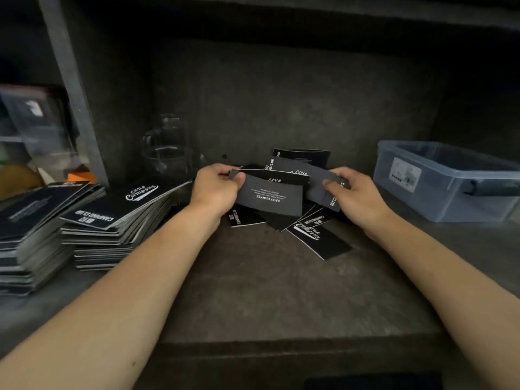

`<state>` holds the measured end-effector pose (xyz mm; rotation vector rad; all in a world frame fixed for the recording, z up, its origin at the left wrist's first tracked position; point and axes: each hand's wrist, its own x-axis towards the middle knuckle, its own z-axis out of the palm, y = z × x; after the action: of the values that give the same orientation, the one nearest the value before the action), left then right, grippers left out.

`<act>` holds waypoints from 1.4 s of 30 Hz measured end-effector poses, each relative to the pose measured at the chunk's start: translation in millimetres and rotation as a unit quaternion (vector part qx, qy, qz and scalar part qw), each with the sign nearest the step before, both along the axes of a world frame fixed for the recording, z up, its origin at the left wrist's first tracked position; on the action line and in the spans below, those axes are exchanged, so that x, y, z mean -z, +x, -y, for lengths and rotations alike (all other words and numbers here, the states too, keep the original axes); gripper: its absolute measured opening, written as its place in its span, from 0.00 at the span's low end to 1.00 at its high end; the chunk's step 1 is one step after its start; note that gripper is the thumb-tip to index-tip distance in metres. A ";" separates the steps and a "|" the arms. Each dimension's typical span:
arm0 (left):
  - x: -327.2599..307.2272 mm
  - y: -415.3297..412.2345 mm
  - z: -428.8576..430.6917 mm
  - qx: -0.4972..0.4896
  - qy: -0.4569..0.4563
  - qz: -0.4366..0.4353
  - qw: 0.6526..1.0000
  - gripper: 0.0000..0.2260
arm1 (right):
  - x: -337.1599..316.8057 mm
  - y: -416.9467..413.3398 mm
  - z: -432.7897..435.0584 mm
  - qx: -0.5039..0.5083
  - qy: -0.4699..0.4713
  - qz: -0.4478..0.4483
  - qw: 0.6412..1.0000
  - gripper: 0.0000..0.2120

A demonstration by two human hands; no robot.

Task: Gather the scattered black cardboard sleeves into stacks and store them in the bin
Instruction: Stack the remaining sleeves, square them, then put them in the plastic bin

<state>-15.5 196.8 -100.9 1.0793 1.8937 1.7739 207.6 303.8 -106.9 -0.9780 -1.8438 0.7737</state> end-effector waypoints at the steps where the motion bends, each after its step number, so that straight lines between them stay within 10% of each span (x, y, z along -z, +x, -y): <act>1: 1.1 -0.4 -0.2 -0.003 -0.008 -0.023 1.000 0.05 | -0.8 -0.7 1.7 -0.008 -0.003 0.005 1.000 0.06; 11: -4.1 2.7 -0.8 0.005 0.018 -0.110 0.994 0.10 | -10.8 -3.9 11.3 -0.136 -0.095 -0.099 0.981 0.09; 20: -6.8 32.4 6.1 0.122 0.057 0.038 0.990 0.12 | -11.1 0.1 24.0 -0.192 0.100 0.084 0.973 0.12; 24: 0.7 32.0 4.6 0.098 0.004 -0.024 0.995 0.11 | -12.2 0.9 26.3 -0.178 0.069 0.137 0.972 0.18; 34: 4.6 27.1 4.8 0.134 0.022 -0.036 0.990 0.13 | -13.5 2.8 23.3 -0.118 0.069 0.078 0.988 0.05; 42: 7.9 -2.2 1.8 0.245 -0.026 -0.235 0.940 0.10 | -19.4 7.0 13.0 -0.032 0.015 -0.130 0.991 0.06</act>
<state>-17.7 195.0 -108.7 1.8868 1.6761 1.2529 214.6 290.8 -87.5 -0.7619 -1.6609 0.8679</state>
